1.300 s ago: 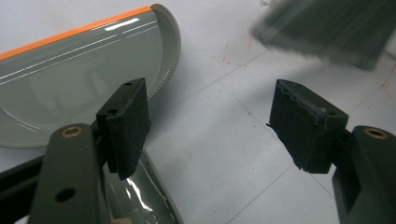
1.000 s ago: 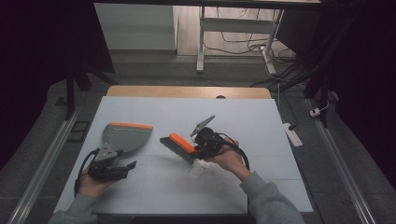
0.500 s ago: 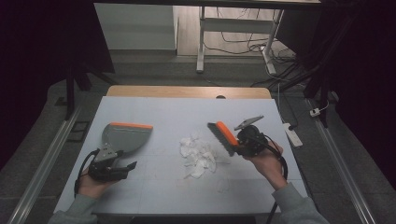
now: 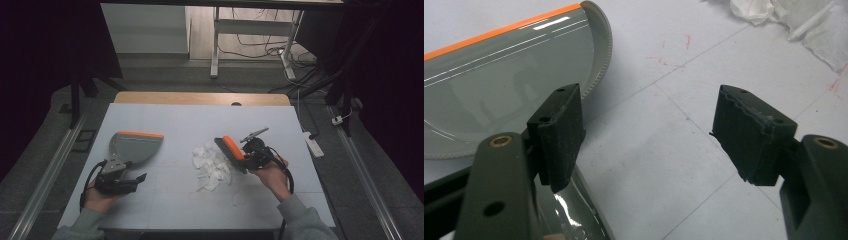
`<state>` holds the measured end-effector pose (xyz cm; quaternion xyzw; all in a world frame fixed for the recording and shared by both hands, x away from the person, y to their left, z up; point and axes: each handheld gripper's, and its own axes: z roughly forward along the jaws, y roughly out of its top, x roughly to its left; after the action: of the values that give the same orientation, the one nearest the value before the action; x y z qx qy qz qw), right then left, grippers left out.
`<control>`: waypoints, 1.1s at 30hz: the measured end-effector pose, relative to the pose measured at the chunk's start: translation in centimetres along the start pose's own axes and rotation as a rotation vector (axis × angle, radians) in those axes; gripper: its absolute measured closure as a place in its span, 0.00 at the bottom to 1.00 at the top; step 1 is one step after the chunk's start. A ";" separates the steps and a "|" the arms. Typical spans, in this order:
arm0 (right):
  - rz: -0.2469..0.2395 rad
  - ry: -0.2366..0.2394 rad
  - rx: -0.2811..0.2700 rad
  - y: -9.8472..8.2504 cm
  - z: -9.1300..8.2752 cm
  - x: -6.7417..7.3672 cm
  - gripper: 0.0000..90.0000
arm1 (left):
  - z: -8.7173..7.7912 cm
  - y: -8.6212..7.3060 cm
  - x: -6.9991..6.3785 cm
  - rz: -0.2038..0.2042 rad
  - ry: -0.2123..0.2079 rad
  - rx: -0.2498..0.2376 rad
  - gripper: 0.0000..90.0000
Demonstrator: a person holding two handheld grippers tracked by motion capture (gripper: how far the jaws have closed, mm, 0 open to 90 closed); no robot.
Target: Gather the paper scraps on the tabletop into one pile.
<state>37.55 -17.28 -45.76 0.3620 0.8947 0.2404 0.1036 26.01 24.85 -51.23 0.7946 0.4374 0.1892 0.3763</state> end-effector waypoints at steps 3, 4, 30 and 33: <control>0.000 0.034 -0.045 0.8 0.5 0.2 0.78 | 0.0 -0.1 0.0 -0.002 0.002 0.002 0.33; -0.007 0.037 -0.069 1.0 0.4 0.2 0.78 | 0.1 -0.1 0.0 -0.002 0.001 0.003 0.33; -0.422 0.214 0.029 -5.5 -6.8 3.3 0.78 | 0.3 -0.1 -0.1 0.000 0.004 0.010 0.33; -0.517 0.283 0.069 -6.1 -6.4 4.2 0.78 | 0.3 -0.1 0.0 -0.003 0.006 0.009 0.33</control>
<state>28.60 -20.46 -43.35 0.0885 0.9704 0.2235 0.0231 26.11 24.73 -51.46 0.7950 0.4406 0.1890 0.3717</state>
